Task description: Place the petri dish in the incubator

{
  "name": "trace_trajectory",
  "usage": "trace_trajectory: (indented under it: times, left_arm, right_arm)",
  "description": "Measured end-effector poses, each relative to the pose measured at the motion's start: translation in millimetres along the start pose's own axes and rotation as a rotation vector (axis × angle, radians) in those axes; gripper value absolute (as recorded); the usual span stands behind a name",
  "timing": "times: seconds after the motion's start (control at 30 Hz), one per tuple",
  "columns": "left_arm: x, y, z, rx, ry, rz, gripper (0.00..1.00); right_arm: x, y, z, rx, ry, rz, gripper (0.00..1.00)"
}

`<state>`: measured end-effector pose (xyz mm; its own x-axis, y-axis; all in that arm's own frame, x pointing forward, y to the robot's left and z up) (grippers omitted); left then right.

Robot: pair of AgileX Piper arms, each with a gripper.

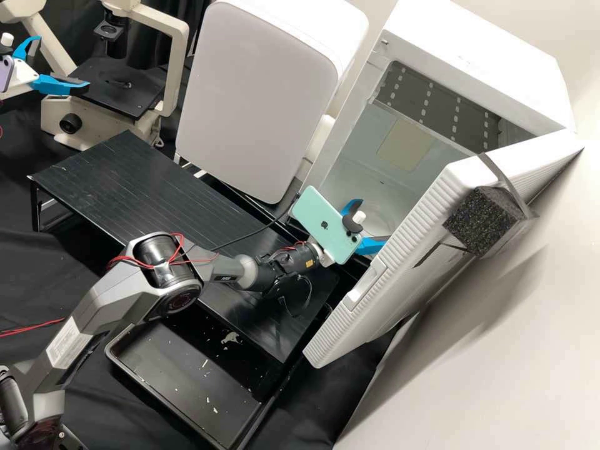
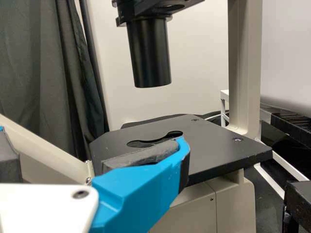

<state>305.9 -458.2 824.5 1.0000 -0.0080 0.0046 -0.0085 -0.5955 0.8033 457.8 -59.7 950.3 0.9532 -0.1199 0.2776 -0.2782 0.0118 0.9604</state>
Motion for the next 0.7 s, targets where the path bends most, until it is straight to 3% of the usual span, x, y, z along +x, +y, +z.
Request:
trace_trajectory:
  times: [0.27, 0.3, 0.7]
  left_arm:
    - [0.0, 0.0, 0.0, 0.000, 0.000, 0.000, 1.00]
    - [0.0, 0.0, 0.0, 0.000, 0.000, 0.000, 1.00]
    - [0.0, 0.0, 0.0, 0.000, 0.000, 0.000, 1.00]
  right_arm:
    - [-2.4, -2.6, 2.3, 0.010, -0.008, -0.010, 0.00]
    - [-2.4, -2.6, 2.3, 0.010, -0.008, -0.010, 1.00]
    - [-4.9, -1.5, -1.9, -0.004, 0.004, -0.017, 1.00]
